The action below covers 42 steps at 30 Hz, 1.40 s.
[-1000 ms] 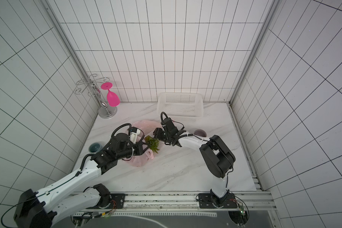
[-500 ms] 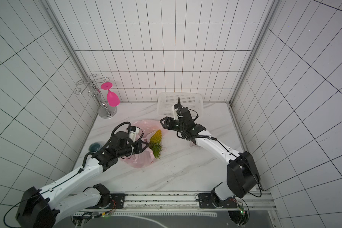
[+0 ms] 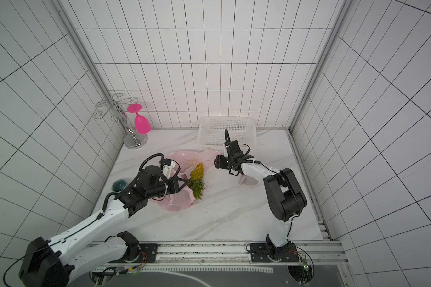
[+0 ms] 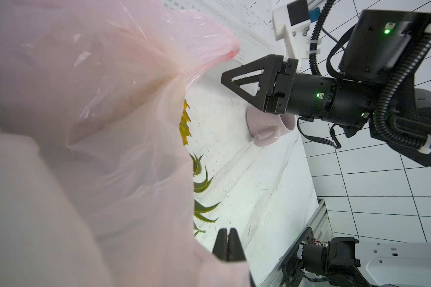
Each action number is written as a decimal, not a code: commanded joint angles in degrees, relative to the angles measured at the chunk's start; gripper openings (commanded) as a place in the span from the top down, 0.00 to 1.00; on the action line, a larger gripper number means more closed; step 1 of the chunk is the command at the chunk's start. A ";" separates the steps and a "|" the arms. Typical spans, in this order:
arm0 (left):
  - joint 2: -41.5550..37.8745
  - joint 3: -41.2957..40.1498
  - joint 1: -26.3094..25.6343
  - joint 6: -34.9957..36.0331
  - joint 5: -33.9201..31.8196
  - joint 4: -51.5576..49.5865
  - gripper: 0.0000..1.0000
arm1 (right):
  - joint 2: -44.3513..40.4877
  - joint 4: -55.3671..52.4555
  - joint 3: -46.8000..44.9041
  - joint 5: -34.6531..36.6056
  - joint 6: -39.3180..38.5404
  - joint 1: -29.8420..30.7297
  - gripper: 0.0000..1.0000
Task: Place the pineapple into a plastic bag & tie a knot
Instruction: Adjust the plastic bag at the center of the board.
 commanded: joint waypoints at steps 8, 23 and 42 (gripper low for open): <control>-1.00 -0.07 0.30 -0.68 0.83 1.30 1.00 | 6.72 10.80 3.64 -2.07 2.08 -0.52 0.31; -2.85 -0.15 0.31 -0.74 1.32 0.08 1.00 | 6.43 42.26 -5.71 -0.53 13.95 -0.69 0.73; -17.58 17.09 2.91 0.90 -3.63 -16.21 1.00 | -22.62 -4.50 6.53 7.26 -2.96 1.05 1.00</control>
